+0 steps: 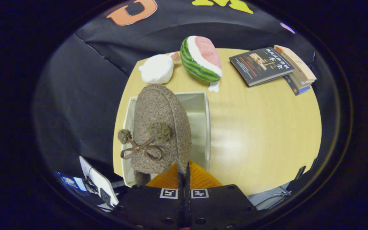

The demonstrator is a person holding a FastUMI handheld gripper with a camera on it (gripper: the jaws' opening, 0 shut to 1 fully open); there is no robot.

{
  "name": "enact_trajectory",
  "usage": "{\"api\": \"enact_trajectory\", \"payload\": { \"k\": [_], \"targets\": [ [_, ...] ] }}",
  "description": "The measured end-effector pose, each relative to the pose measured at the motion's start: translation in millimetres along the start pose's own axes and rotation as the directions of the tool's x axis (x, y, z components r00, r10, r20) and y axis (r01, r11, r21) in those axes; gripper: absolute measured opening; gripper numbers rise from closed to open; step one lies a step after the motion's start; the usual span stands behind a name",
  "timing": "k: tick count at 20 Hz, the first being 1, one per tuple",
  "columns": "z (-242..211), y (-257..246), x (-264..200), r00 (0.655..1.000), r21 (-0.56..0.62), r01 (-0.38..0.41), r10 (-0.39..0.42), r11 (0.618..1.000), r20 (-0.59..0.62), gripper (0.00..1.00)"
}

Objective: Open the storage box then place both shoes into the box .Put the left shoe in first, then the right shoe, with the right side of both shoes facing outward in a uniform manner.

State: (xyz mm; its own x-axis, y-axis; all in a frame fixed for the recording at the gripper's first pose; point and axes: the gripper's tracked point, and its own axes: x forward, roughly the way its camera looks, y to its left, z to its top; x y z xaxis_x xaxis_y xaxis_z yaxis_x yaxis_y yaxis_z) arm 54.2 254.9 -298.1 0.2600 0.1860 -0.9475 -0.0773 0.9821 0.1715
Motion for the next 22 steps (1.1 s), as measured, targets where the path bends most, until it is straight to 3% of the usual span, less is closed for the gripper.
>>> {"api": "enact_trajectory", "payload": {
  "k": [3,9,14,16,18,22],
  "targets": [
    [-6.4,-9.7,20.3,0.991,0.025,0.135,-0.135,0.990,-0.022,0.01],
    [-0.7,-20.7,52.2,0.948,0.051,0.319,-0.318,0.946,-0.033,0.01],
    [5.2,-30.1,77.6,0.916,0.038,0.400,-0.398,0.916,-0.055,0.07],
    [11.9,-24.4,84.1,0.922,0.031,0.388,-0.386,0.921,-0.036,0.01],
    [11.2,-23.0,80.7,0.921,0.026,0.388,-0.387,0.921,-0.039,0.05],
    [6.7,-11.7,75.5,0.947,0.044,0.320,-0.318,0.946,-0.049,0.22]
  ]
}}
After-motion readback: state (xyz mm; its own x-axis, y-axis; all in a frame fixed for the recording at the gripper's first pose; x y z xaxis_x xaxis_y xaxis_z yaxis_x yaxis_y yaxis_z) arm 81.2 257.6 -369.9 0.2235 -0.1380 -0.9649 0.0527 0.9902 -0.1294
